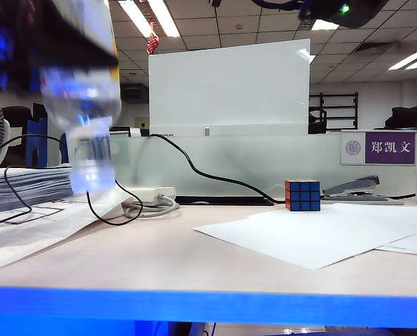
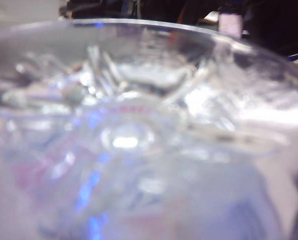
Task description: Flip the plastic bottle upside down.
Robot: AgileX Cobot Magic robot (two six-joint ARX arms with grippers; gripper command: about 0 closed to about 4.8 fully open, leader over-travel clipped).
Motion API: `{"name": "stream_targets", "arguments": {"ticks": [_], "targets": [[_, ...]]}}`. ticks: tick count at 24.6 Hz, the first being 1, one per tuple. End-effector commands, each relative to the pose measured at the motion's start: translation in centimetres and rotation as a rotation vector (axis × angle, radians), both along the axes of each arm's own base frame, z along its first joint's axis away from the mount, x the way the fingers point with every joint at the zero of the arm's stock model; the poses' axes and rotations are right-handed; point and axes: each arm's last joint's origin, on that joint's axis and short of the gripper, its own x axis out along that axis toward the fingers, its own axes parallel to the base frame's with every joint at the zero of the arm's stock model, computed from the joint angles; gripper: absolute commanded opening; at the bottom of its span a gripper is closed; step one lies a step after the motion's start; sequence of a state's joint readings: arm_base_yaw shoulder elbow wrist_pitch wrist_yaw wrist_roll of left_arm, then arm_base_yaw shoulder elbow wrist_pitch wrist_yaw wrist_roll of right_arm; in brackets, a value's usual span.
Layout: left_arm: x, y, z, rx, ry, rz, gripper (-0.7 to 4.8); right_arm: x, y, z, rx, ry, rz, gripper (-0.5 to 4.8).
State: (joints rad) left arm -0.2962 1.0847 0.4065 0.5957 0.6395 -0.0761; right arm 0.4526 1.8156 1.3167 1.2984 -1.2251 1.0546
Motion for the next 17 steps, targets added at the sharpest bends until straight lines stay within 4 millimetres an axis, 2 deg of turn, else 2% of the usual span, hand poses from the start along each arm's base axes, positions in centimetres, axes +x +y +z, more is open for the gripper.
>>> {"name": "stream_targets", "arguments": {"ticks": [1,2,5,7,10,13,14,17], "targets": [[1.4,-0.3,-0.4,-0.057,-0.036,0.012,-0.06,0.5,-1.4,-0.5,-0.079,0.014,0.028,-0.10],[1.6,-0.4,-0.4,-0.069,-0.051,0.012,-0.06,0.8,-2.0,-0.7,-0.085,0.027,0.010,-0.10],[1.8,-0.4,0.4,-0.101,-0.095,0.018,-0.06,2.9,-6.4,-0.8,-0.079,0.015,-0.131,-0.10],[2.1,-0.5,1.1,-0.104,-0.092,0.016,-0.06,3.7,-8.7,-1.2,-0.106,0.019,-0.178,-0.10],[3.1,-0.7,3.0,-0.098,-0.101,0.021,-0.06,4.8,-12.1,-3.9,-0.133,0.001,-0.305,-0.09],[3.5,-0.8,4.1,-0.104,-0.121,0.021,-0.06,4.8,-13.9,-5.6,-0.152,-0.107,-0.360,-0.10],[3.7,-0.9,4.5,-0.094,-0.120,0.022,-0.06,4.7,-14.0,-6.1,-0.163,-0.175,-0.344,-0.09],[4.0,-0.9,4.7,-0.059,-0.124,0.062,-0.06,4.6,-13.6,-6.8,-0.171,-0.194,-0.341,-0.10]]}}
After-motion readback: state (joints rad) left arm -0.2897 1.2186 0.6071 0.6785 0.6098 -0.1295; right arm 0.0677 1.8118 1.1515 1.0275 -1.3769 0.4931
